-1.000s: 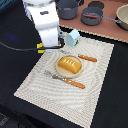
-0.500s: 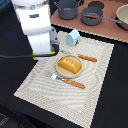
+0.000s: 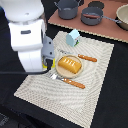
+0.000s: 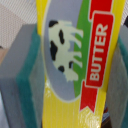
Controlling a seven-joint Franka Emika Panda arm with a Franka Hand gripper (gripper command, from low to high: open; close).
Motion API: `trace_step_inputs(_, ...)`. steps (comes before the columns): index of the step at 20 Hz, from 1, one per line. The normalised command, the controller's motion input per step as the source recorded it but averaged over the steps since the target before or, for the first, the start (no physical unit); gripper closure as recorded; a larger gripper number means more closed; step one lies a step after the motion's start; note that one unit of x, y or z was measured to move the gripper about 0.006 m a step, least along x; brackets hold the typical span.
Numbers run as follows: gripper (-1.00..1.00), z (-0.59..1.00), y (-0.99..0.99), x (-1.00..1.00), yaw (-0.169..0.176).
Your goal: Interact with the objects in diverse but meaningful ways.
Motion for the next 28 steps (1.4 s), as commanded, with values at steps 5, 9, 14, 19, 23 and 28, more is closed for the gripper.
trace_step_inputs(5, 1.00, -0.05, -0.58, 0.39, -0.100)
trace_step_inputs(9, 1.00, -0.14, -0.56, 0.38, -0.089)
trace_step_inputs(14, 1.00, -0.27, -0.25, 0.45, -0.036)
trace_step_inputs(19, 1.00, -0.25, -0.01, 0.36, -0.001)
trace_step_inputs(23, 1.00, -0.13, 0.00, 0.20, 0.000)
trace_step_inputs(28, -1.00, 0.16, -0.01, 0.16, 0.000)
